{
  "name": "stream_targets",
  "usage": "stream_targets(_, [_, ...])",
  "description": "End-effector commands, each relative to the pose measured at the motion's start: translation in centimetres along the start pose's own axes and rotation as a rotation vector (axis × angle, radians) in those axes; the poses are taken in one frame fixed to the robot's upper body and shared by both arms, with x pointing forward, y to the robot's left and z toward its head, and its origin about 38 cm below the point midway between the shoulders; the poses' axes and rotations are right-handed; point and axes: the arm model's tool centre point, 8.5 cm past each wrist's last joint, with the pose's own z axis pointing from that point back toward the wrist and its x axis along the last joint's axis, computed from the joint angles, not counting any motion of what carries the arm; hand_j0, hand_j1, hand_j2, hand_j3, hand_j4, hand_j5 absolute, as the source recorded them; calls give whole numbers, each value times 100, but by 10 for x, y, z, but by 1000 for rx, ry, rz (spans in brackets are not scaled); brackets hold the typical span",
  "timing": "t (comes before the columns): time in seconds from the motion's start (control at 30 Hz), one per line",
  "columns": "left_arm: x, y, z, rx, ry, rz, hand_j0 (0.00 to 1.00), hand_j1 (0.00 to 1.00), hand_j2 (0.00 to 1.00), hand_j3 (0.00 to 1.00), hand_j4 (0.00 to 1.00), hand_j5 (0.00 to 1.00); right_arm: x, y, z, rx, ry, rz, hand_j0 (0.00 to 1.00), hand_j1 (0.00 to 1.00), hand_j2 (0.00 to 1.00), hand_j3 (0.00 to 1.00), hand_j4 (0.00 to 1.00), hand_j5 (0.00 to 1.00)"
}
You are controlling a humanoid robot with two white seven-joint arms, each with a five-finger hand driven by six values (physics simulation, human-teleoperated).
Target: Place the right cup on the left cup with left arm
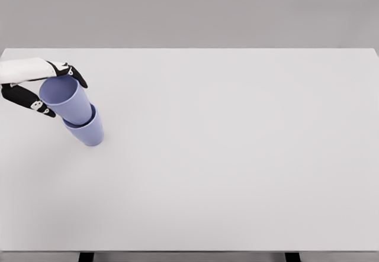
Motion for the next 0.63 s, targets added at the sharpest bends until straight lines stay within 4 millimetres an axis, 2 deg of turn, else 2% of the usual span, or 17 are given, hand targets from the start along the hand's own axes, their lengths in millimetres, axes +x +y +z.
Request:
stream_targets(0.0, [0, 2, 1, 12, 1, 2, 64, 64, 64, 64, 64, 64, 0, 0, 0, 0, 0, 0, 100, 100, 100, 100, 100, 100])
stream_targets(0.1, [0, 3, 1, 15, 0, 1, 87, 87, 87, 87, 87, 87, 0, 0, 0, 0, 0, 0, 100, 100, 100, 100, 100, 100])
stream_targets(0.13, [0, 3, 1, 15, 0, 1, 90, 90, 90, 90, 90, 90, 0, 0, 0, 0, 0, 0, 100, 100, 100, 100, 100, 100])
stream_targets(0.17, [0, 3, 1, 15, 0, 1, 97, 97, 97, 97, 97, 97, 0, 0, 0, 0, 0, 0, 100, 100, 100, 100, 100, 100])
stream_targets(0.3, [0, 2, 1, 14, 1, 2, 100, 100, 100, 100, 100, 100, 0, 0, 0, 0, 0, 0, 100, 100, 100, 100, 100, 100])
stream_targets(0.6, [2, 3, 0, 14, -7, 3, 100, 100, 100, 100, 100, 100, 0, 0, 0, 0, 0, 0, 100, 100, 100, 100, 100, 100])
